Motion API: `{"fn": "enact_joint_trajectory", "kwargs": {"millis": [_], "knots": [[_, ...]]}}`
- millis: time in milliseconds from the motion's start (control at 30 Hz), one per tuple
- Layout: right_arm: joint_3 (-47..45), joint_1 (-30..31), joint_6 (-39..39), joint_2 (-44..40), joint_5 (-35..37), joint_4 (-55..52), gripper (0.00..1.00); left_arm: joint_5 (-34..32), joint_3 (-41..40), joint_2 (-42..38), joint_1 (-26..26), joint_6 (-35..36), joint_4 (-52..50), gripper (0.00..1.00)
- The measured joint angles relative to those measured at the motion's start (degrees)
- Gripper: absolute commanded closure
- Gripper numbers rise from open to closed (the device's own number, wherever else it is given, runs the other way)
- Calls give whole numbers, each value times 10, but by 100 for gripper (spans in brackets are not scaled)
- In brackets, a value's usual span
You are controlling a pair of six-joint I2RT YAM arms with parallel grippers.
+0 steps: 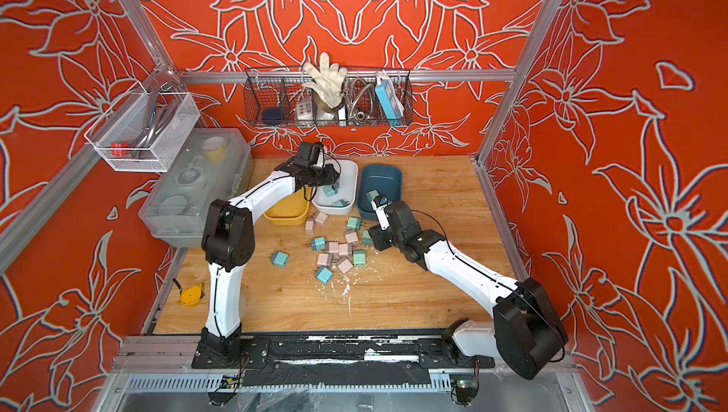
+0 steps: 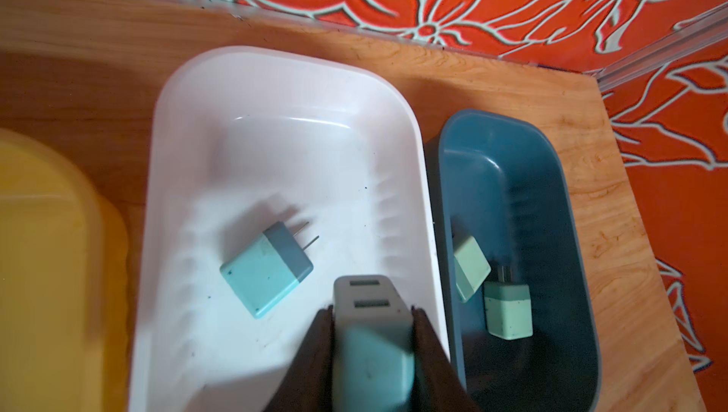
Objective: Place the plugs by color into the storage box
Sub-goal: Place the plug in the storage box.
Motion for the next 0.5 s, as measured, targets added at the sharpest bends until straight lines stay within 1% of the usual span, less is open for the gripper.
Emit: {"fn": "enact_joint_trajectory", "kwargs": {"millis": [133, 167, 233, 267, 300, 400, 500], "knots": [[4, 0, -7, 37, 1, -1, 44, 33, 121, 91, 0, 19, -49, 96], [7, 0, -8, 49, 1, -3, 44, 38, 146, 112, 0, 22, -61, 92], [14, 0, -10, 66, 1, -9, 44, 47, 180, 143, 0, 29, -85, 62], [17, 0, -11, 72, 1, -9, 44, 49, 189, 154, 0, 32, -94, 51], [18, 0, -11, 76, 1, -10, 44, 49, 193, 161, 0, 35, -103, 45], [22, 0, -12, 80, 1, -11, 44, 46, 195, 163, 0, 46, -125, 36], [24, 0, -13, 82, 0, -11, 44, 41, 197, 162, 0, 57, -129, 36]]}}
